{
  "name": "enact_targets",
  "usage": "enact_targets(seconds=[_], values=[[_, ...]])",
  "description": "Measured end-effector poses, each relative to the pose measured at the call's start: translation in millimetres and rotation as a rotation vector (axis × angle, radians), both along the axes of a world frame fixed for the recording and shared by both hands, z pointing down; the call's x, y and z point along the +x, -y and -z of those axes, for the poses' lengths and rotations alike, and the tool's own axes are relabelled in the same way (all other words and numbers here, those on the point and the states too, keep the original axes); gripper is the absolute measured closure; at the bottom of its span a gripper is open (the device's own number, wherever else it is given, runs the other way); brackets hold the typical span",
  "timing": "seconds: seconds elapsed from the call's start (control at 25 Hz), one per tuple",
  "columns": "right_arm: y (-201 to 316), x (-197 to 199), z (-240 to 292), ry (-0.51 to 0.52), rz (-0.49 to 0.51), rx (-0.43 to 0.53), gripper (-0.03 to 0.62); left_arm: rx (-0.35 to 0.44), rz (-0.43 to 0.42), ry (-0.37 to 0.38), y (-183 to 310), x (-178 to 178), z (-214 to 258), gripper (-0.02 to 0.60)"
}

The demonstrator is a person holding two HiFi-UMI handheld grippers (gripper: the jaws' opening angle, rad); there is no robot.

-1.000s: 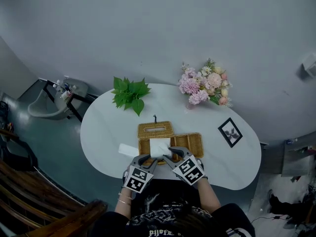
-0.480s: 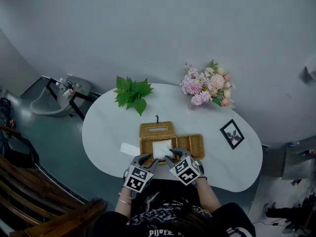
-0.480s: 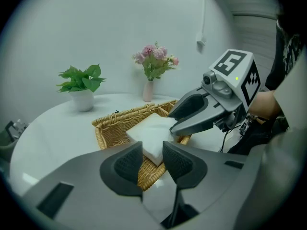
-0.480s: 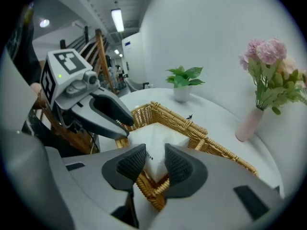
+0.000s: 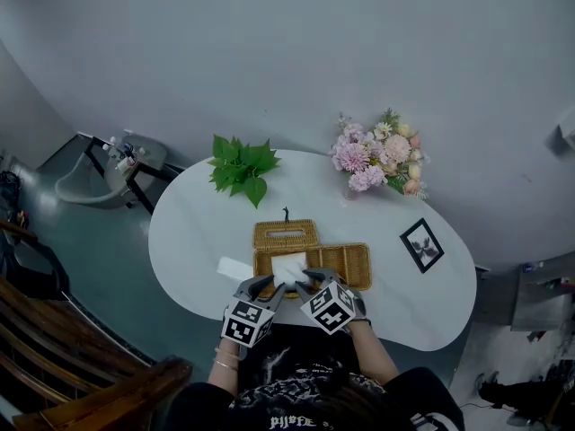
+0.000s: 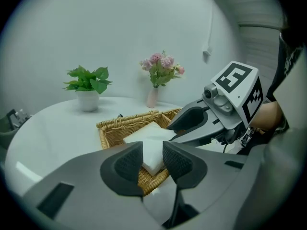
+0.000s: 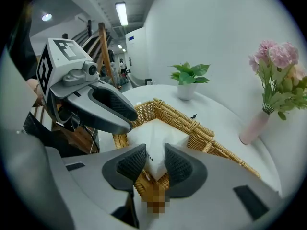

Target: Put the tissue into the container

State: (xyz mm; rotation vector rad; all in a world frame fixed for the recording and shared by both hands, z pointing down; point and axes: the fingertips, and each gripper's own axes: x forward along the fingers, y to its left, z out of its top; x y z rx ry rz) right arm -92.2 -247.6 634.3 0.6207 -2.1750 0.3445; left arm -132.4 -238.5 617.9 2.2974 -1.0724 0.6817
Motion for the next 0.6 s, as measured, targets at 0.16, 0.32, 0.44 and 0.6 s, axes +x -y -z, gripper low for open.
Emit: enact_targets(seconds=[0.16,0.32,0.44,0.6], values=[[0,-1,-5,-0.02,0.003,-0.021,0.453,0.008,0.034,-0.017,4,-6,2,0.445],[2,-1,-11,-0.041,-0.004,-0.054,0.453,0.005,0.082,-0.049,6,-12,5,0.446],[1,-1,-13,-0.054,-0.006,-0.083,0.453,0.008,0.13,-0.077,10,-21,6,0.445],[1,-1,-15,-0.076,-0.004,-0.121,0.45,0.024,0.215,-0.161,16,-34,14,0.446]])
